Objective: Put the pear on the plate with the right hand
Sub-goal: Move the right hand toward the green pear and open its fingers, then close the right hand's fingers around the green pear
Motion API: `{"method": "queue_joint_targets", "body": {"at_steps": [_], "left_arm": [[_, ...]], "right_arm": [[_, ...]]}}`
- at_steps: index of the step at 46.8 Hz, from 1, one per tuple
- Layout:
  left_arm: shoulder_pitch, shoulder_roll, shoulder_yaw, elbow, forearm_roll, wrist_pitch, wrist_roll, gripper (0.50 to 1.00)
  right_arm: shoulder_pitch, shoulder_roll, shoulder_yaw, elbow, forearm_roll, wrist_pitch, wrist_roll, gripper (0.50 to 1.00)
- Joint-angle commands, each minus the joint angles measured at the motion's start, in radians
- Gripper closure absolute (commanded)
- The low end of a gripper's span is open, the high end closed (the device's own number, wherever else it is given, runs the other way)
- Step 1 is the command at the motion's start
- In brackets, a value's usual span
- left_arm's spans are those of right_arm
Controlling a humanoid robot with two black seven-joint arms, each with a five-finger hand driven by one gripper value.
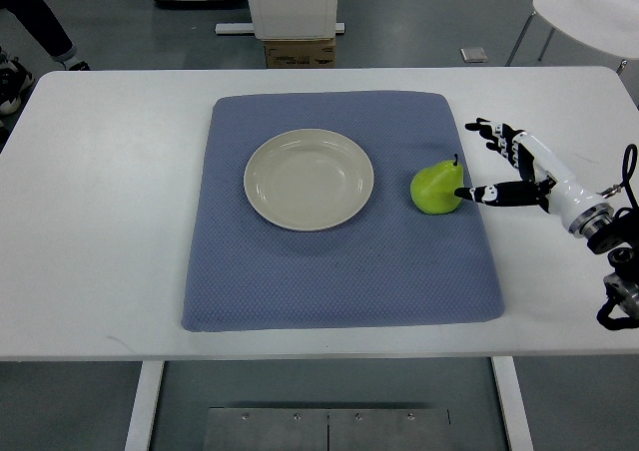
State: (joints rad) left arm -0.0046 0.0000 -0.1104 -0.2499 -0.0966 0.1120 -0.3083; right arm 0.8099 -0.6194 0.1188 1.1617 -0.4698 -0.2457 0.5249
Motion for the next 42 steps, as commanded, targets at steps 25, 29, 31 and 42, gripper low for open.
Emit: {"method": "queue_joint_targets", "body": {"at_steps": [25,29,31,42], "left_arm": [[0.000,0.000,-0.002,0.000,0.000,0.000,0.000,0.500],[0.000,0.000,0.000,0.000,0.000,0.000,0.000,0.500],[0.000,0.000,0.000,0.000,0.000,0.000,0.000,0.500],[0.000,0.000,0.000,0.000,0.000,0.000,0.000,0.500]], "right_arm": [[0.090,0.061,-0.172,-0.013,-0.001,-0.133,-0.028,0.500],[0.106,0.078,-0.202,-0.017,0.000,-0.152,-0.036,0.500],[0.110,0.087,-0.208,-0.022,-0.001,-0.158,-0.045,0.500],[0.109,0.107,-0.211,-0.042,0.000,-0.164,-0.088,0.502]]}}
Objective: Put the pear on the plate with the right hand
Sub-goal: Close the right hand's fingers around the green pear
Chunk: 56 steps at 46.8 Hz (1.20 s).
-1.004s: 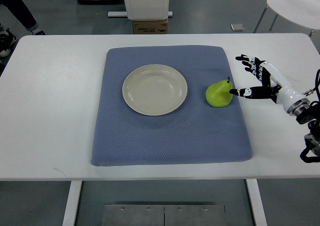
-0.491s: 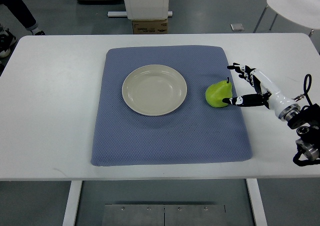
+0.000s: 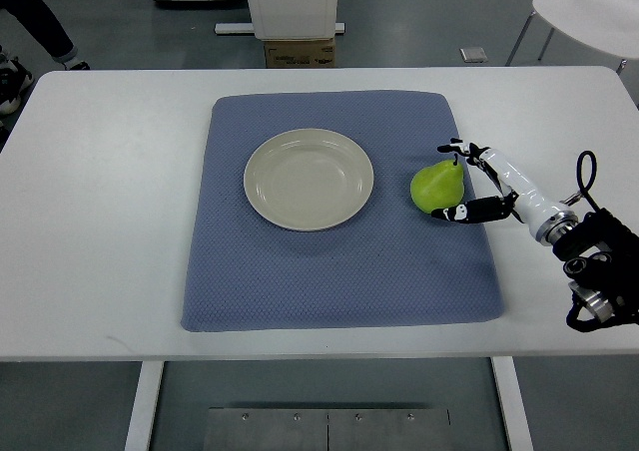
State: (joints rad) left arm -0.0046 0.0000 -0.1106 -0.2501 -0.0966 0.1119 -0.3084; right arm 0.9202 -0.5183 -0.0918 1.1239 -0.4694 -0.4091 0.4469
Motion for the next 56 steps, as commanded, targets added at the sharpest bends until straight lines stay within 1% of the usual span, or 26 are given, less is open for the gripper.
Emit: {"method": "queue_joint_targets", "body": {"at_steps": [1,9,21,27,33,36,43,56], "left_arm": [[0.000,0.000,-0.001,0.000,0.000,0.000,0.000,0.500],[0.000,0.000,0.000,0.000,0.000,0.000,0.000,0.500],[0.000,0.000,0.000,0.000,0.001,0.000,0.000,0.500],[0.000,0.000,0.000,0.000,0.000,0.000,0.000,0.500],[0.000,0.000,0.000,0.000,0.000,0.000,0.000,0.500],[0.000,0.000,-0.001,0.000,0.000,0.000,0.000,0.500],[0.000,0.000,0.000,0.000,0.000,0.000,0.000,0.500],[0.000,0.000,0.000,0.000,0.001,0.000,0.000,0.500]], "right_arm": [[-0.001,0.007,0.000,-0.004,0.000,0.000,-0.013,0.504],[-0.001,0.009,-0.005,-0.006,0.000,-0.014,-0.024,0.509],[0.020,0.009,-0.023,-0.006,0.000,-0.016,-0.033,0.534],[0.025,0.009,-0.023,-0.006,-0.002,-0.016,-0.033,0.563],[0.045,0.009,-0.038,-0.004,-0.002,-0.016,-0.031,0.609],[0.057,0.009,-0.054,-0.006,-0.002,-0.016,-0.031,0.617],[0.065,0.011,-0.066,-0.006,-0.002,-0.031,-0.031,0.618],[0.065,0.029,-0.066,-0.006,0.000,-0.037,-0.033,0.618]]}}
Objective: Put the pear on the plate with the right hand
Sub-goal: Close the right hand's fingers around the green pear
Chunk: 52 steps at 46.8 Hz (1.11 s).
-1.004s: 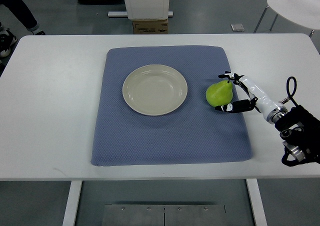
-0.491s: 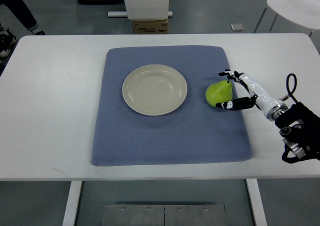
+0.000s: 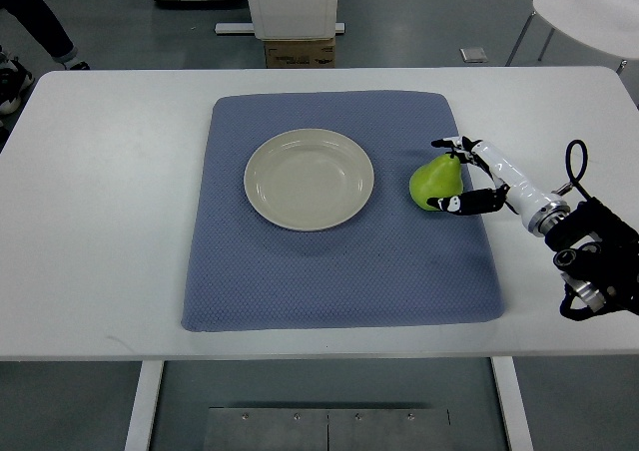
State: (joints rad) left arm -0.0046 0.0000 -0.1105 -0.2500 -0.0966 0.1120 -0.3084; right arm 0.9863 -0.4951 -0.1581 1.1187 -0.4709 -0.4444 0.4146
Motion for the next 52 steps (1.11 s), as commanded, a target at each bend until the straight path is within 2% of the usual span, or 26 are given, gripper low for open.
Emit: {"method": "queue_joint_targets", "body": {"at_steps": [1,38,52], "left_arm": [[0.000,0.000,0.000,0.000,0.000,0.000,0.000,0.500],[0.000,0.000,0.000,0.000,0.000,0.000,0.000,0.500],[0.000,0.000,0.000,0.000,0.000,0.000,0.000,0.500]], "right_arm": [[-0.001,0.007,0.000,0.000,0.000,-0.003,-0.002,0.618],[0.000,0.029,-0.011,-0.008,0.002,-0.010,-0.019,0.620],[0.029,0.029,-0.075,-0.010,0.003,-0.023,-0.019,0.628]]}}
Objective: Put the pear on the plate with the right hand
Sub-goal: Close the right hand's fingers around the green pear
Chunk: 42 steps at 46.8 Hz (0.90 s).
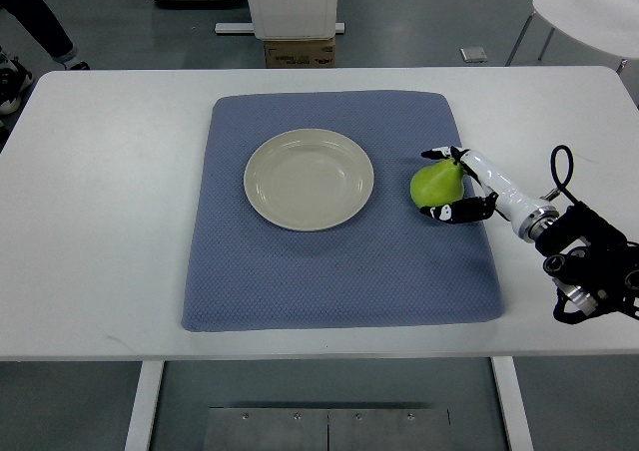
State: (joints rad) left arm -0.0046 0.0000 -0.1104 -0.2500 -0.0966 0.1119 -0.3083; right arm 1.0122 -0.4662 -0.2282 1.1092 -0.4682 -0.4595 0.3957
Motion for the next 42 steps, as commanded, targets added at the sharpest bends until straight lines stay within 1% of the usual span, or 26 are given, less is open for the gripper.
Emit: {"method": "queue_joint_targets", "body": {"at_steps": [1,11,15,17,18,21,23,26,29,42], "left_arm": [[0.000,0.000,0.000,0.000,0.000,0.000,0.000,0.500],[0.000,0.000,0.000,0.000,0.000,0.000,0.000,0.500],[0.000,0.000,0.000,0.000,0.000,0.000,0.000,0.500],[0.000,0.000,0.000,0.000,0.000,0.000,0.000,0.500],[0.000,0.000,0.000,0.000,0.000,0.000,0.000,0.500],[0.000,0.000,0.000,0.000,0.000,0.000,0.000,0.500],[0.000,0.000,0.000,0.000,0.000,0.000,0.000,0.500],[0.000,0.000,-0.002,0.000,0.000,0.000,0.000,0.500],[0.000,0.000,0.000,0.000,0.000,0.000,0.000,0.500],[0.000,0.000,0.000,0.000,0.000,0.000,0.000,0.500]], "right_arm": [[0.003,0.000,-0.006,0.000,0.000,-0.011,0.002,0.628],[0.008,0.001,-0.020,0.000,0.000,-0.014,0.000,0.632],[0.008,0.000,-0.036,0.000,0.000,-0.014,0.000,0.670],[0.012,0.001,-0.045,0.000,0.000,-0.016,0.000,0.703],[0.016,0.001,-0.049,0.000,0.000,-0.016,0.000,0.707],[0.019,0.001,-0.063,0.000,0.000,-0.016,0.000,0.753],[0.019,0.000,-0.068,0.000,0.000,-0.016,0.000,0.820],[0.025,0.000,-0.068,0.000,0.005,-0.016,0.000,0.891],[0.029,0.000,-0.066,0.000,0.009,-0.016,0.000,0.996],[0.055,0.006,-0.065,0.001,0.017,-0.016,0.000,1.000]]}}
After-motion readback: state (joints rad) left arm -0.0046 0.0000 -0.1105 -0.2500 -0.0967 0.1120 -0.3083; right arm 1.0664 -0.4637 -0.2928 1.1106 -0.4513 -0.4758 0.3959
